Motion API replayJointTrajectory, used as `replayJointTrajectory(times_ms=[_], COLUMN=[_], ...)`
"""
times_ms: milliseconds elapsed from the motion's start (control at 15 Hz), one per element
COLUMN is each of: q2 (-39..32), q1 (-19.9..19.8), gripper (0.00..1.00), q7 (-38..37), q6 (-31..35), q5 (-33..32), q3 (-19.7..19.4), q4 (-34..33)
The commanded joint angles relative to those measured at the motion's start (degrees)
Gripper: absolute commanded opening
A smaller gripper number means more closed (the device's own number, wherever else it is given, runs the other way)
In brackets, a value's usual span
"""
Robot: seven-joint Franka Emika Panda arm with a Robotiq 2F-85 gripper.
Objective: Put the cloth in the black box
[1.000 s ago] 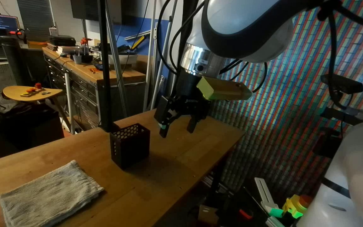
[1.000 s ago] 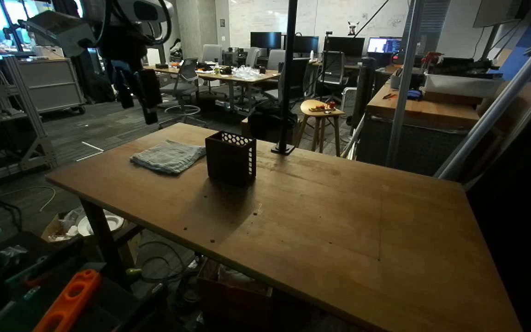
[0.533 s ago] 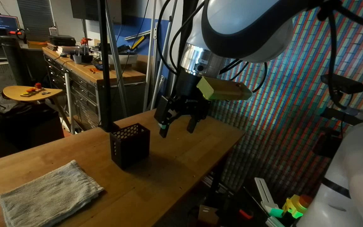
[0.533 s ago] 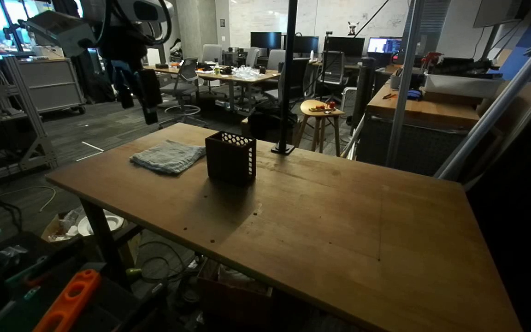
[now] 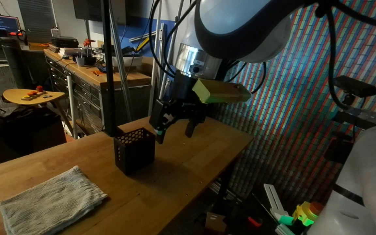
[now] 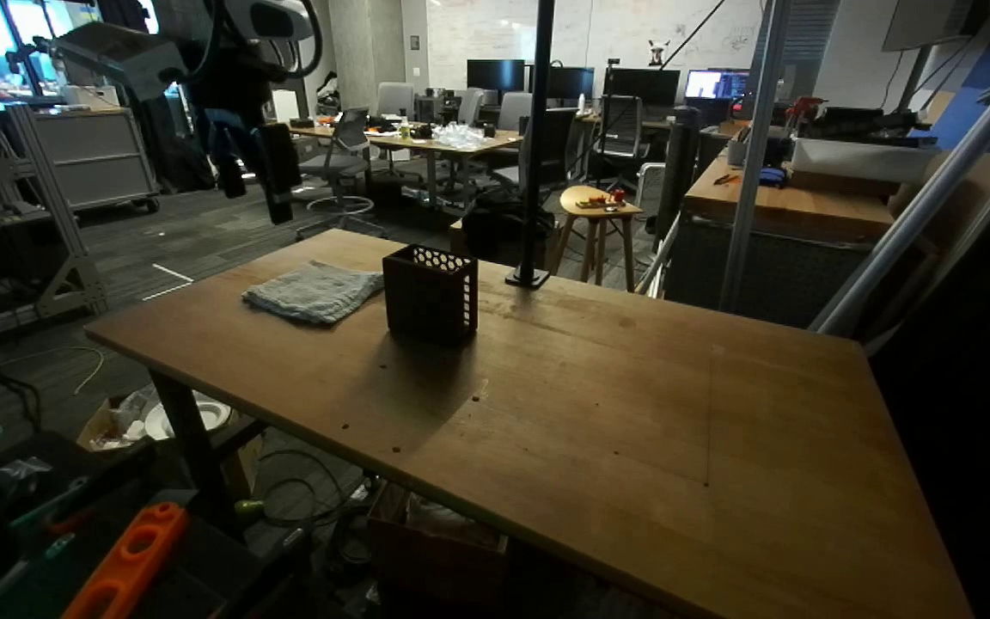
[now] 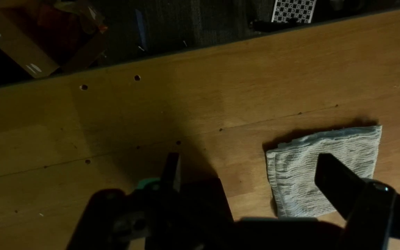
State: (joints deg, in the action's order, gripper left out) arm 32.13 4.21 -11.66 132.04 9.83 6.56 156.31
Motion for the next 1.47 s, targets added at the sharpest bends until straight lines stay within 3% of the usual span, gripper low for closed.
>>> replayJointTrajectory(times_ms=[0, 400, 733, 1400], q2=[-11.5, -28.6, -40.8, -61.3], q1=[1.9, 3.1, 5.2, 8.8], gripper=[1.00, 1.00, 1.00, 1.00], q7=[-1.8, -2.5, -1.5, 6.6], q6=[1.9, 2.1, 1.9, 6.0], q5=[-0.8, -7.6, -14.6, -13.3], q3=[3.5, 7.2, 6.2, 5.7], q4=[-9.7, -26.3, -39.6, -57.2])
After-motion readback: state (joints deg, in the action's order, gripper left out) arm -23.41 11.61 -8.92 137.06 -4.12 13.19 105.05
